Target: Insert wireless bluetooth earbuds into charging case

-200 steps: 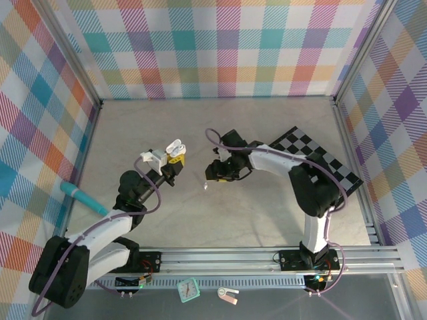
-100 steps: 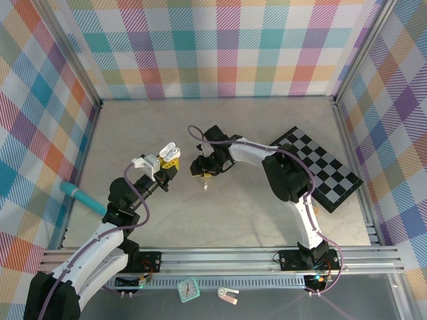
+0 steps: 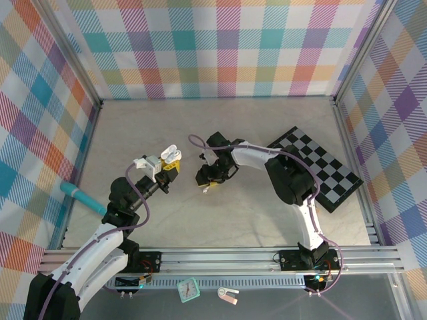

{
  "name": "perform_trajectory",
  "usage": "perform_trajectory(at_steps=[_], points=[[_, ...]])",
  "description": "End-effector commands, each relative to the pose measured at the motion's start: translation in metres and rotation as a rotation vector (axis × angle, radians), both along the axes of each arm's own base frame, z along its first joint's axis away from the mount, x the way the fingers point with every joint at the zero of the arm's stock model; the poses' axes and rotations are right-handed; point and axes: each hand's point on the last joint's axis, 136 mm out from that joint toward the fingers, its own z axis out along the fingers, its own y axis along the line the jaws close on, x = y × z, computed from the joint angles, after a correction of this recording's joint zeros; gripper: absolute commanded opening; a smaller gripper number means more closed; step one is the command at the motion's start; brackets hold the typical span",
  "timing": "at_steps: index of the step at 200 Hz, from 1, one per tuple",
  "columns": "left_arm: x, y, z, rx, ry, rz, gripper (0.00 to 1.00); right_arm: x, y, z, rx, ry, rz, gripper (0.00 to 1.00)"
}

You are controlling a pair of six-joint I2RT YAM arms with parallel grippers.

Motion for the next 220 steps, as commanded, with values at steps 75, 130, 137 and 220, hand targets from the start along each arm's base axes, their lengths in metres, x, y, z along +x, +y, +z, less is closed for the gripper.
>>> perform_trajectory(at_steps=[75, 130, 137, 220], points=[[0.004, 0.012, 0.019, -0.009, -0.052, 0.069, 0.03, -0.022, -0.016, 0.023, -0.109, -0.047, 0.040, 0.49], [0.010, 0.065, 0.013, -0.015, -0.042, 0.375, 0.03, -0.017, -0.017, 0.013, -0.300, -0.114, 0.113, 0.49], [0.009, 0.069, 0.013, -0.011, -0.043, 0.392, 0.03, -0.016, -0.016, 0.011, -0.318, -0.123, 0.123, 0.49], [-0.004, 0.073, 0.027, 0.004, -0.073, 0.393, 0.03, -0.025, -0.005, -0.008, -0.462, -0.164, 0.222, 0.45]])
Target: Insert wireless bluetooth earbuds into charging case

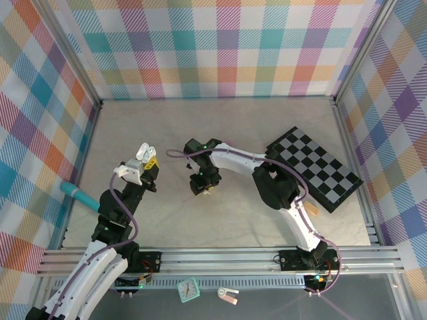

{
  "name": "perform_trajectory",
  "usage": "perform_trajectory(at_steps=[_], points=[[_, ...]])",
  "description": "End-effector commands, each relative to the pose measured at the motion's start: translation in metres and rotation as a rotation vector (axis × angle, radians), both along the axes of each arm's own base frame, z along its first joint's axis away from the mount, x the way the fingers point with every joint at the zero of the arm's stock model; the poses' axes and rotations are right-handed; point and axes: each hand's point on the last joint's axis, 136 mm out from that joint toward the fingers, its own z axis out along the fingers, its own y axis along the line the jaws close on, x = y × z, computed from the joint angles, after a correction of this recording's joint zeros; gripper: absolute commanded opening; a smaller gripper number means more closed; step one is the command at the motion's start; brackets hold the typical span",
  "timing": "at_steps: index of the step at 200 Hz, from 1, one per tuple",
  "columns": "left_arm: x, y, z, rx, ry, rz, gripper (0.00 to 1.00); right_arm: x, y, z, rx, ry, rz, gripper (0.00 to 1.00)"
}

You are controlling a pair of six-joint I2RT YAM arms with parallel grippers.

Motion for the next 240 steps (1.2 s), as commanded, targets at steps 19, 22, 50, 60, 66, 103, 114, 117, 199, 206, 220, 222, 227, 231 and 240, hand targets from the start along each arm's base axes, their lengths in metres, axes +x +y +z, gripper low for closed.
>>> perform_trajectory(at_steps=[19, 22, 50, 60, 66, 103, 114, 117, 199, 206, 220, 222, 227, 231, 240], points=[[-0.002, -0.002, 0.015, 0.009, -0.047, -0.017, 0.03, -0.006, -0.008, -0.005, -0.071, 0.002, 0.037, 0.43], [-0.003, -0.003, 0.016, 0.009, -0.049, -0.023, 0.03, -0.006, -0.008, -0.005, -0.071, 0.003, 0.039, 0.42], [-0.003, -0.009, 0.018, 0.011, -0.053, -0.059, 0.04, -0.004, -0.011, -0.009, -0.091, -0.006, 0.040, 0.37], [-0.003, -0.012, 0.018, 0.013, -0.054, -0.072, 0.04, -0.004, -0.012, -0.011, -0.096, -0.005, 0.038, 0.34], [-0.003, -0.013, 0.019, 0.014, -0.054, -0.078, 0.04, -0.004, -0.012, -0.011, -0.097, -0.005, 0.040, 0.33], [0.001, -0.021, 0.012, 0.020, -0.040, -0.115, 0.04, -0.002, -0.013, -0.014, -0.102, -0.012, 0.035, 0.28], [0.003, -0.026, 0.007, 0.026, -0.025, -0.143, 0.04, -0.001, -0.015, -0.012, -0.104, -0.023, 0.031, 0.27], [0.003, -0.028, 0.007, 0.026, -0.022, -0.150, 0.04, -0.001, -0.016, -0.012, -0.106, -0.026, 0.029, 0.27], [0.002, -0.057, -0.002, 0.071, -0.035, -0.266, 0.04, -0.001, -0.089, 0.005, -0.123, -0.068, -0.089, 0.27], [0.001, -0.061, -0.003, 0.081, -0.039, -0.285, 0.04, -0.003, -0.100, 0.004, -0.140, -0.071, -0.100, 0.28], [-0.001, -0.071, -0.003, 0.100, -0.048, -0.322, 0.04, -0.009, -0.123, 0.002, -0.174, -0.056, -0.137, 0.28], [-0.001, -0.072, -0.003, 0.102, -0.051, -0.328, 0.04, -0.010, -0.126, 0.002, -0.178, -0.053, -0.142, 0.28], [-0.002, -0.075, -0.003, 0.108, -0.056, -0.339, 0.04, -0.012, -0.133, 0.002, -0.182, -0.049, -0.153, 0.27], [-0.003, -0.079, -0.003, 0.113, -0.061, -0.352, 0.04, -0.015, -0.137, 0.002, -0.184, -0.043, -0.163, 0.27], [-0.005, -0.084, -0.002, 0.126, -0.074, -0.371, 0.04, -0.019, -0.146, 0.003, -0.181, -0.039, -0.179, 0.27]])
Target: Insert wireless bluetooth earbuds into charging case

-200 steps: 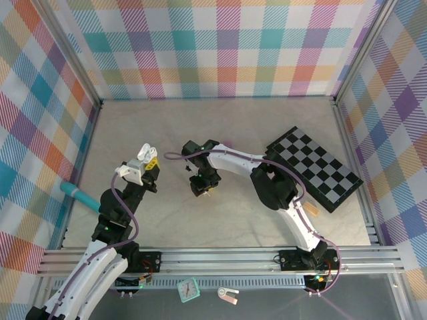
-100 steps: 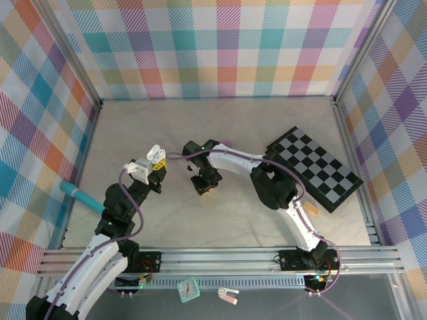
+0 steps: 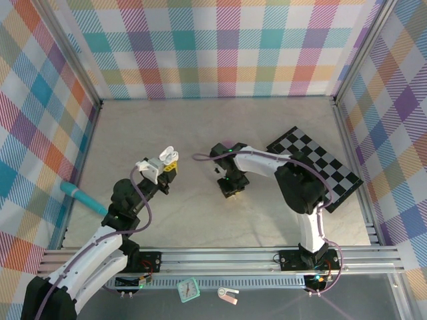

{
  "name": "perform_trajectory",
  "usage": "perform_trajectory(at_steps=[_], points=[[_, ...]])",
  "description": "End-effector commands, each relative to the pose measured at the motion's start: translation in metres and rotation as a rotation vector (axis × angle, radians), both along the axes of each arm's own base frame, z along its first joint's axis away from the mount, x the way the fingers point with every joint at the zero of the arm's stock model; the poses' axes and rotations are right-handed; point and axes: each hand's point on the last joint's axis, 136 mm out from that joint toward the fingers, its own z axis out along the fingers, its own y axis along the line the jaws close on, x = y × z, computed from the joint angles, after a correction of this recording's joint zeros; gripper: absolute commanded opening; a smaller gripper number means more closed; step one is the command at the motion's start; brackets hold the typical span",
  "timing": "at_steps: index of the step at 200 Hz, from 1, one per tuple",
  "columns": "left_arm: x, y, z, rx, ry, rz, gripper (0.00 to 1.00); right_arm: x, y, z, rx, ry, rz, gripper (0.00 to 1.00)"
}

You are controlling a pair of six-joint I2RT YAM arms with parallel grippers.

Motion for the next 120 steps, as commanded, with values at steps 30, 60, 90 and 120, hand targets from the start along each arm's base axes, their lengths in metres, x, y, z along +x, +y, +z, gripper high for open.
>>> perform_trajectory(at_steps=[30, 60, 90, 120], points=[[-0.017, -0.036, 0.025, 0.034, -0.143, -0.172, 0.05, -0.018, -0.046, 0.004, -0.035, 0.014, -0.071, 0.28], [-0.021, -0.049, 0.019, 0.049, -0.135, -0.249, 0.05, -0.015, -0.050, 0.000, -0.035, 0.025, -0.032, 0.29], [-0.023, -0.048, 0.018, 0.049, -0.140, -0.248, 0.06, -0.008, -0.053, 0.005, -0.076, 0.025, 0.007, 0.37], [-0.024, -0.042, 0.014, 0.056, -0.137, -0.219, 0.06, -0.008, -0.051, 0.013, -0.094, 0.056, 0.005, 0.49]])
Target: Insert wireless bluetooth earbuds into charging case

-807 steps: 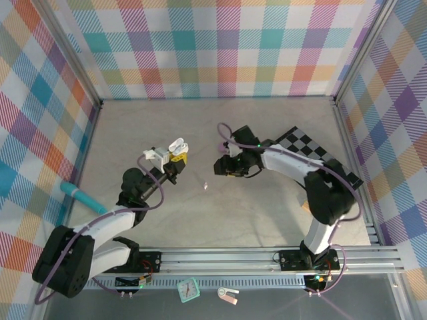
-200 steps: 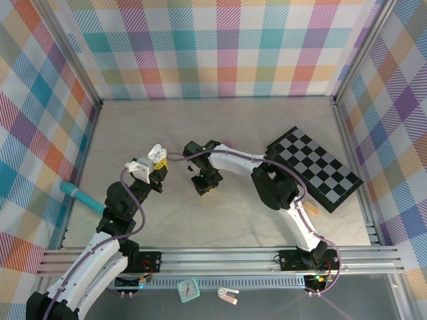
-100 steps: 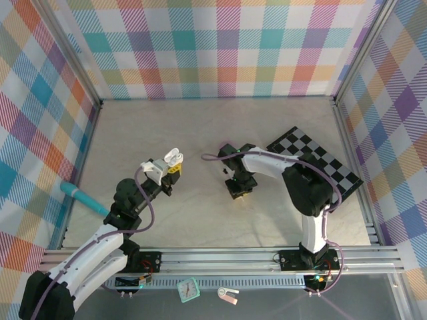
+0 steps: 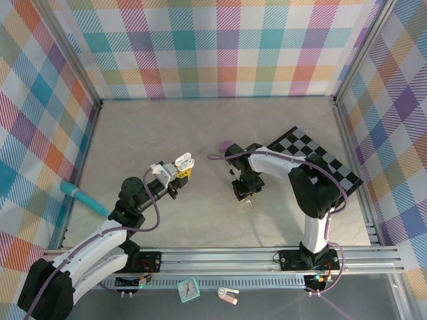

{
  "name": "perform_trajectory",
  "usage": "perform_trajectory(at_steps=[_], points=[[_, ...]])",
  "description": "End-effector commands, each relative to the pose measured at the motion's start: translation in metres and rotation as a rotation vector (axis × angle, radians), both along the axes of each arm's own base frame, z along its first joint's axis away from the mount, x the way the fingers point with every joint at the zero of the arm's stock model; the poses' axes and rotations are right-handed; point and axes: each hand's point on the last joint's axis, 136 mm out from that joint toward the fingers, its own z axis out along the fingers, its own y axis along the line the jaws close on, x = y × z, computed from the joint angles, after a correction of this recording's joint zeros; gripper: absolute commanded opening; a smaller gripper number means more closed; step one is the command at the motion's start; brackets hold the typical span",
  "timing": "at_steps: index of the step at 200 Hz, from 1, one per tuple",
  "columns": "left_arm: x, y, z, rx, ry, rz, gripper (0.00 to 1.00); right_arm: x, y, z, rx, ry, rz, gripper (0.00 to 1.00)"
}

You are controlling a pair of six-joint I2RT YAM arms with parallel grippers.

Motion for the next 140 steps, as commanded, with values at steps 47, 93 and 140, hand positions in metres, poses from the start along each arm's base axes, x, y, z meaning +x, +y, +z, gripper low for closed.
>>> perform_trajectory(at_steps=[47, 93, 140], points=[[-0.012, 0.004, 0.017, -0.002, -0.085, -0.005, 0.06, -0.018, -0.005, 0.016, -0.104, 0.215, -0.006, 0.58], [-0.014, 0.003, 0.019, -0.001, -0.096, -0.015, 0.06, -0.026, -0.008, 0.004, -0.169, 0.325, 0.015, 0.50], [-0.015, 0.002, 0.017, 0.003, -0.091, -0.020, 0.06, -0.024, -0.008, -0.010, -0.188, 0.344, 0.011, 0.45]])
